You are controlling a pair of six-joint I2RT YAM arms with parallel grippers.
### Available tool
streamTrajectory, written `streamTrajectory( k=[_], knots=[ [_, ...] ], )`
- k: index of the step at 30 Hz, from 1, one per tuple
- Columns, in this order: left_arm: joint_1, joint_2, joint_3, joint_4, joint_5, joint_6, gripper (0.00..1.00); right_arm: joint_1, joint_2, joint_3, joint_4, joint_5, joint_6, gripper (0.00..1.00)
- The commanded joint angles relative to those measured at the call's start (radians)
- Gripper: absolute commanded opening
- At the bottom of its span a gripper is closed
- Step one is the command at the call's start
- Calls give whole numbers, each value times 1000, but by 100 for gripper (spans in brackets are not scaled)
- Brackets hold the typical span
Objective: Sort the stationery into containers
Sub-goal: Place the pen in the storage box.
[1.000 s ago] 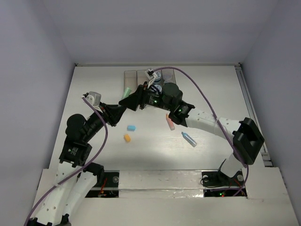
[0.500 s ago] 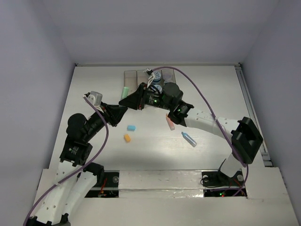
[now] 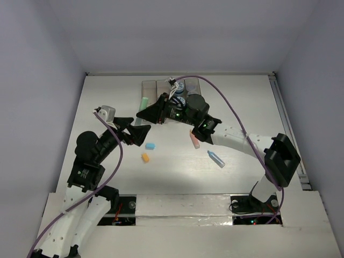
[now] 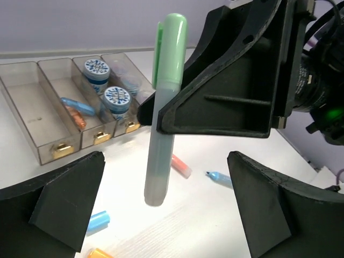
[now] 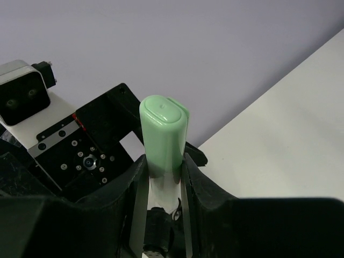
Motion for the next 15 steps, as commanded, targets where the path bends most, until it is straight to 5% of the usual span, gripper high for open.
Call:
streamTrajectory(
  k=[1,15],
  knots=[
    [-5,-15,31,-13,-39,39,99,-18,-10,41,30,33,-26,0],
    [-5,-124,31,-160,-243,83,99,-144,237,297,-185,60,-111,0]
  ],
)
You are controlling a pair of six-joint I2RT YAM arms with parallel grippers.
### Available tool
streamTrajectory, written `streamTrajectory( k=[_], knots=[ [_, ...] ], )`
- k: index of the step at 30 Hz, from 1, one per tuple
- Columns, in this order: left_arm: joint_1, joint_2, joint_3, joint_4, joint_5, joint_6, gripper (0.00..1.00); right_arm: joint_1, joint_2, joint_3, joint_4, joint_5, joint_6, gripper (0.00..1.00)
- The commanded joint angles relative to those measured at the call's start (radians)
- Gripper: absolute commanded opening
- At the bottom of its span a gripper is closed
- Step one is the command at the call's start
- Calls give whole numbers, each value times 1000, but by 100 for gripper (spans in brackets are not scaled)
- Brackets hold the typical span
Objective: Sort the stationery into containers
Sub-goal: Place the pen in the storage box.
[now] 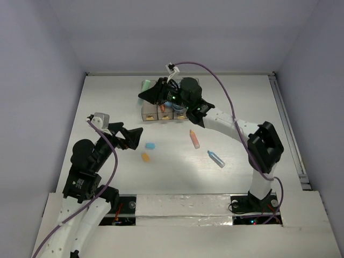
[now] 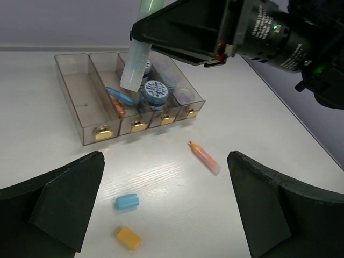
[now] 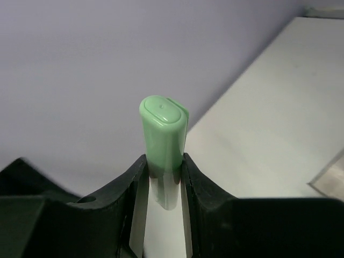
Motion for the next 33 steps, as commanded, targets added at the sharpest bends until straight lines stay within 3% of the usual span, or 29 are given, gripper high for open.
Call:
streamTrajectory(
  k=[1,13,19,25,28,33],
  knots=[
    [-5,-13,25,-1,-106,13,99,-30,87,115,-149,37,-72,0],
    [-5,-15,24,-19,-126,22,99,-71,483,636,-585,175,-284,0],
    [-15,-18,23,-21,-121,22,99,-71,598,747,-658,218,-310,0],
    [-15,-19,20,-17,-118,24,99,-80,648,747,-684,240,-313,0],
    [-15,-19,20,-17,-118,24,99,-80,652,729,-675,232,-305,7],
    [-15,-19,20,-17,-118,24,99,-80,629,704,-655,221,-299,47]
  ],
)
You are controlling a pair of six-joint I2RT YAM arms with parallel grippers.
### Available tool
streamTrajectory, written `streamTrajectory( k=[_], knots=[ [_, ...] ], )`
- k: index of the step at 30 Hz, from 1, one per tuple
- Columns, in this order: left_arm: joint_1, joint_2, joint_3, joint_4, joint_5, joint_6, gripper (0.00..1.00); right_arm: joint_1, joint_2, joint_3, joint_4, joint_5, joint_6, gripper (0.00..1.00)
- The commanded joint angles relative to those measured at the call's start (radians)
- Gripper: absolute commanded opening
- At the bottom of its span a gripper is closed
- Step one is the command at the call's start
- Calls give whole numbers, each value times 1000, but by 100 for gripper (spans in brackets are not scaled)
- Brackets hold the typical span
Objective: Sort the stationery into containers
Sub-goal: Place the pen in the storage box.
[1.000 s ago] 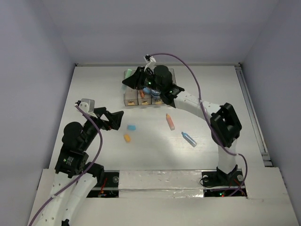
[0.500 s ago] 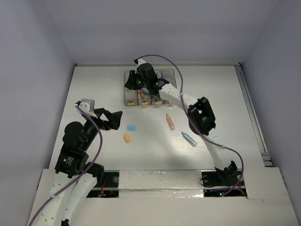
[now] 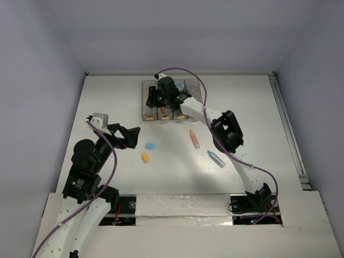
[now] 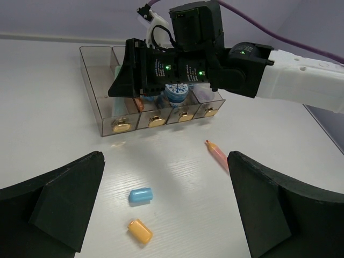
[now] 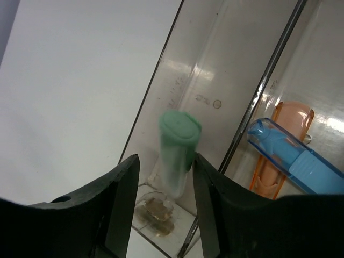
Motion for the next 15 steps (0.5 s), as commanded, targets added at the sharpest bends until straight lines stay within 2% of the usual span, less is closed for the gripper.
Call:
streamTrajectory(
  k=[1,2,5,10,15],
  knots=[
    [-3,-8,18,30,0,13,99,-3,-35,-10,48,-3,-11,51],
    [-3,-8,20,30,0,12,99,-3,-58,-19,55,-1,-16,56],
    [-3,-6,20,30,1,13,99,-3,-104,-50,71,3,-25,63],
    [-3,-5,20,30,0,12,99,-3,-208,-137,125,-4,-37,65],
    [-3,6,18,31,3,12,99,-3,-348,-311,193,-30,-45,65]
  ],
)
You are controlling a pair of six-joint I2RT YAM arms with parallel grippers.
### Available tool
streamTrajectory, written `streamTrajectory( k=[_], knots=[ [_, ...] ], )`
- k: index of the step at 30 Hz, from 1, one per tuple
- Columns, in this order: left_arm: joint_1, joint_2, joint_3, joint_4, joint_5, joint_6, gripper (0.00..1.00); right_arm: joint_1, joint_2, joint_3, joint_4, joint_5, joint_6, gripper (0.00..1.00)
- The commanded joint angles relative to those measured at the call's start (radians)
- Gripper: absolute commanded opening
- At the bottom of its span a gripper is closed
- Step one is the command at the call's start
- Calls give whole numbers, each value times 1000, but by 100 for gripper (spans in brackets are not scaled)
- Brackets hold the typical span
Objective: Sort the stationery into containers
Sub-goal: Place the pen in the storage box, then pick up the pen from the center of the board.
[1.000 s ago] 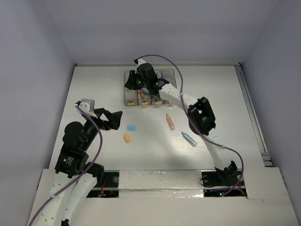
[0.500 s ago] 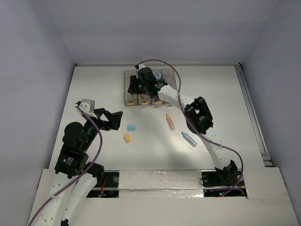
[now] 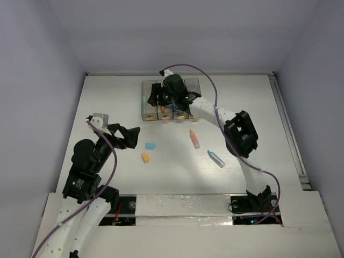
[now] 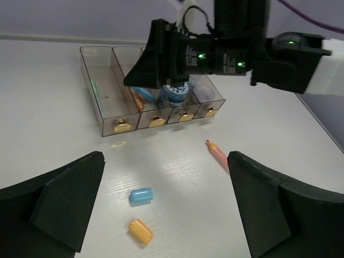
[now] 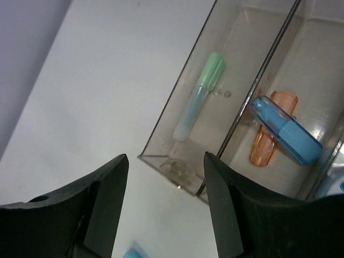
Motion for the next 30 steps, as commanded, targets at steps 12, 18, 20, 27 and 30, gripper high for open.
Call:
streamTrajectory(
  k=[12,18,20,27,30],
  knots=[
    [-3,65,24,41,44,12,99,-16,-637,-719,108,254,-87,40],
    [-3,91,24,48,64,10,99,-58,-734,-862,-27,267,-99,49],
    [-3,97,26,47,73,8,99,-58,-731,-868,-69,267,-110,53],
    [-3,96,18,47,73,5,99,-58,-725,-922,-83,79,-203,59],
    [-3,102,20,47,76,5,99,-10,-703,-890,-99,67,-255,60]
  ],
)
